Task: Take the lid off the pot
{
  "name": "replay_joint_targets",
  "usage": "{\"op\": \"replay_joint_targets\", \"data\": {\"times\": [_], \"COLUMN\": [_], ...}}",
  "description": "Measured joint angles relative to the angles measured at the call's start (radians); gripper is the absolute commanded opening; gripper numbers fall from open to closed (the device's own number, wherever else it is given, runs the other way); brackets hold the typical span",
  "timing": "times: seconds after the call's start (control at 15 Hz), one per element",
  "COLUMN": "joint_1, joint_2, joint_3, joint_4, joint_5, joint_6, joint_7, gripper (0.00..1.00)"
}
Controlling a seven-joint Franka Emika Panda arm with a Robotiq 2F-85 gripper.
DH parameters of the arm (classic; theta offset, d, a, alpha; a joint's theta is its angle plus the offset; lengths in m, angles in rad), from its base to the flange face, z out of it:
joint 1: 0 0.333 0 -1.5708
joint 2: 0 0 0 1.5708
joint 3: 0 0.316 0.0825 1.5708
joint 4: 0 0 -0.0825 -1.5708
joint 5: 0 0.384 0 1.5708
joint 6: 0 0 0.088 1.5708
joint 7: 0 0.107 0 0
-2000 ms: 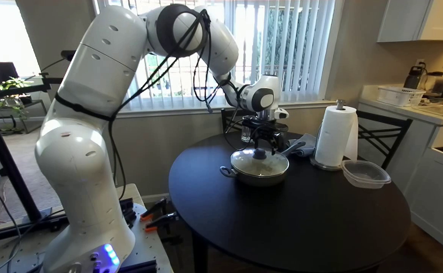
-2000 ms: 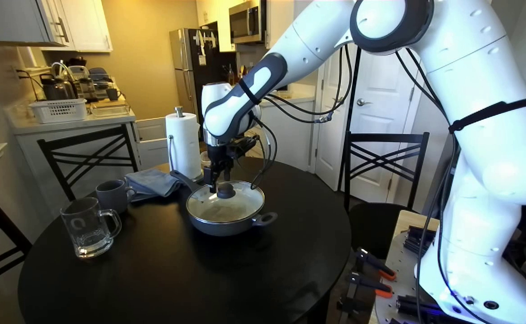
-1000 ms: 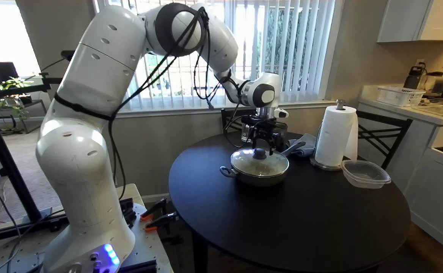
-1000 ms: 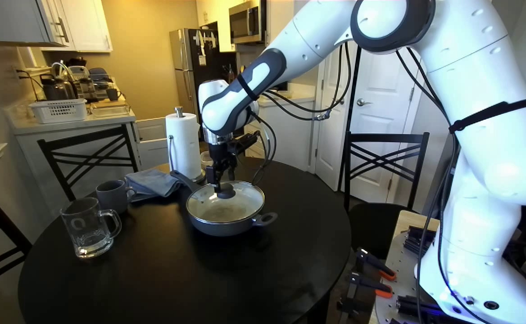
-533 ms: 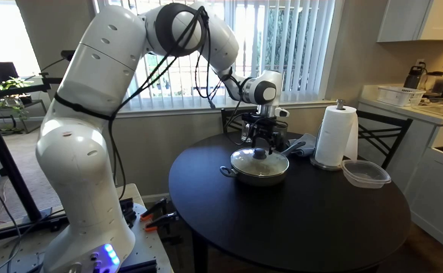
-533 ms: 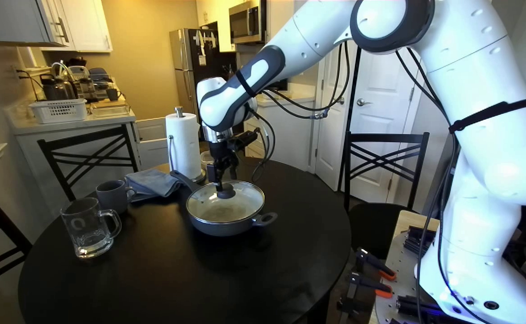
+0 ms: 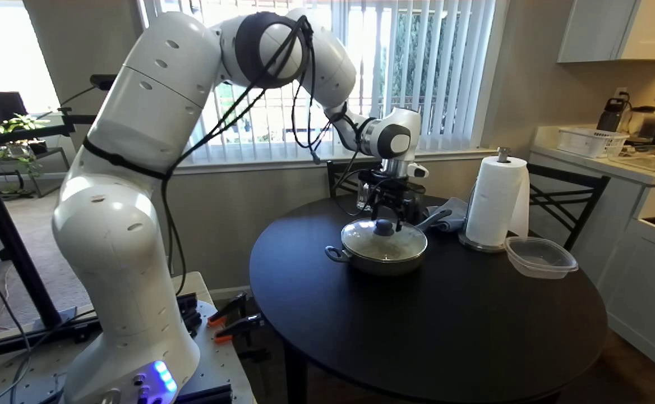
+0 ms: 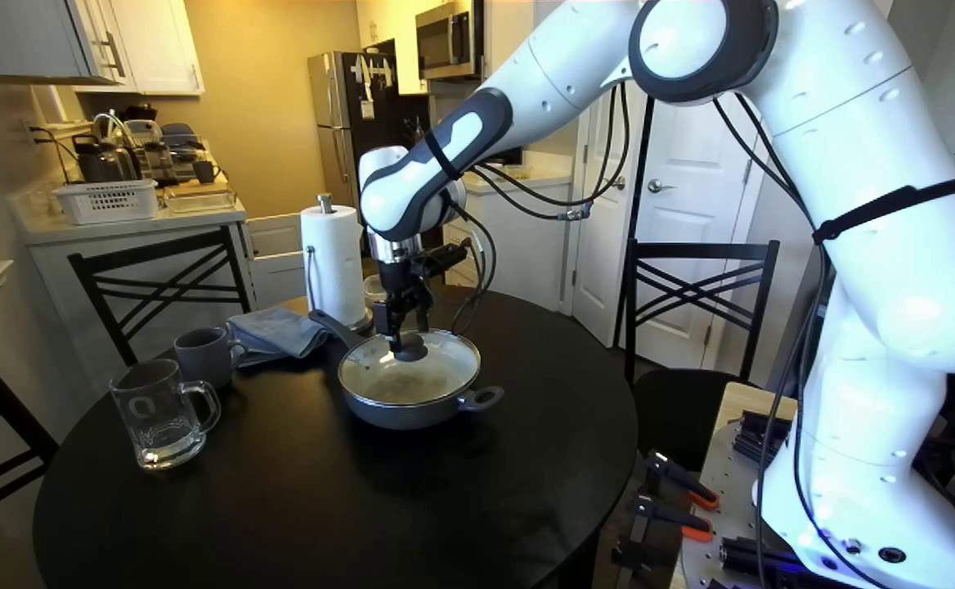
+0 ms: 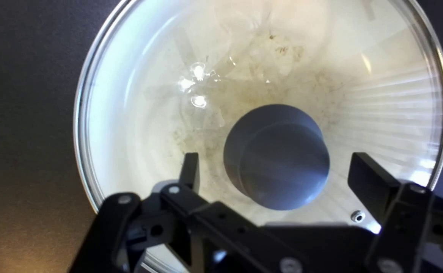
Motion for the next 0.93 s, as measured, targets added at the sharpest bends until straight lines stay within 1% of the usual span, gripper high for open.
{"op": "replay_joint_targets", "data": {"times": [0.47, 0.53, 0.6, 0.93], "joint_1": [-0.001, -0.001, 0.000, -0.001], "joint_2": [0.021, 0.021, 0.021, 0.021], "joint_3": [0.004, 0.006, 0.008, 0.009], "joint_4": [0.018, 0.019, 0.020, 0.025], "joint_5": [0.001, 0.001, 0.001, 0.001], "joint_6": [-0.006, -0.006, -0.006, -0.006], "joint_7": [0.000, 0.000, 0.000, 0.000], "gripper": [1.00, 0.75, 0.74, 0.41]}}
